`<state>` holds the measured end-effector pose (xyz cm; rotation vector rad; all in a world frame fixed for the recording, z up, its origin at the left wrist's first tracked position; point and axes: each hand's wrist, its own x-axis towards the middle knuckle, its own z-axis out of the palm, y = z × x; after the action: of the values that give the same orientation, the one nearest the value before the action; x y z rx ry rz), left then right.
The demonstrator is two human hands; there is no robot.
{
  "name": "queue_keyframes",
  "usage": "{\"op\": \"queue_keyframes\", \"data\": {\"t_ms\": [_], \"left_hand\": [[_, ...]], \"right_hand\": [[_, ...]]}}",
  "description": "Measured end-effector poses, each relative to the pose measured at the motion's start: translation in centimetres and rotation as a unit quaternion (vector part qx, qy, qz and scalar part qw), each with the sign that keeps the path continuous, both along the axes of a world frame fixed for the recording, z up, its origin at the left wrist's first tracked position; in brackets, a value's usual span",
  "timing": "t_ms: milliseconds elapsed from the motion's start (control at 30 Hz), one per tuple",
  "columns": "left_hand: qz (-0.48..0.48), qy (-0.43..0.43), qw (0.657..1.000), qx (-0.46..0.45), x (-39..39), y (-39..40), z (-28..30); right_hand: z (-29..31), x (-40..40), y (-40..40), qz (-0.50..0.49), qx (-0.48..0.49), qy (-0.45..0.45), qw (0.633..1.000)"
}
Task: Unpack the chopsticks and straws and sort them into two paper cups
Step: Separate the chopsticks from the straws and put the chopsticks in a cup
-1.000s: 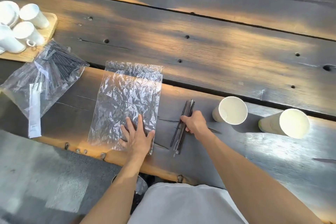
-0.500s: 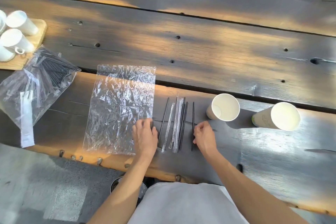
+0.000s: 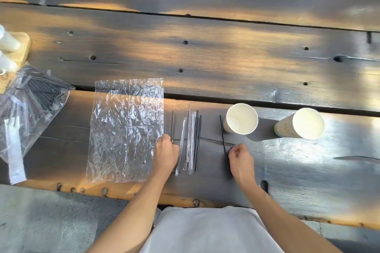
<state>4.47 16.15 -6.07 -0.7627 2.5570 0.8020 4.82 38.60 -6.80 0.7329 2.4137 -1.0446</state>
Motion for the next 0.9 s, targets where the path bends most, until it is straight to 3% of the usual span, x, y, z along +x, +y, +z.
{"op": "queue_keyframes", "data": {"t_ms": [133,233,400,533,633,700,767,900], "left_hand": [[0.063,0.0,0.996,0.064,-0.4,1.1,0.8],[0.127,0.005,0.977,0.17,-0.6,2.2,0.7],[0.134,0.013,0.948,0.287,-0.5,3.4,1.9],[0.184,0.006,0.905,0.385,-0.2,3.4,2.0],[0.288,0.034,0.827,0.482,-0.1,3.2,2.3],[0.355,0.052,0.789,0.498,0.0,2.5,2.0],[0.385,0.059,0.783,0.485,0.1,1.7,2.0],[0.41,0.057,0.773,0.481,0.2,1.1,1.9]], "right_hand": [[0.2,-1.0,-0.9,0.148,0.081,0.007,0.986],[0.7,-1.4,-1.8,0.224,0.132,0.002,0.966],[2.1,-2.0,-4.3,0.261,0.016,0.036,0.965],[3.6,-1.7,-7.5,0.218,-0.108,0.048,0.969],[3.4,-1.6,-8.3,0.267,-0.138,0.036,0.953],[2.8,-1.8,-8.1,0.24,-0.103,0.061,0.963],[2.0,-2.5,-7.6,0.171,-0.038,0.077,0.982],[1.2,-4.3,-7.8,0.171,0.025,-0.015,0.985]]}}
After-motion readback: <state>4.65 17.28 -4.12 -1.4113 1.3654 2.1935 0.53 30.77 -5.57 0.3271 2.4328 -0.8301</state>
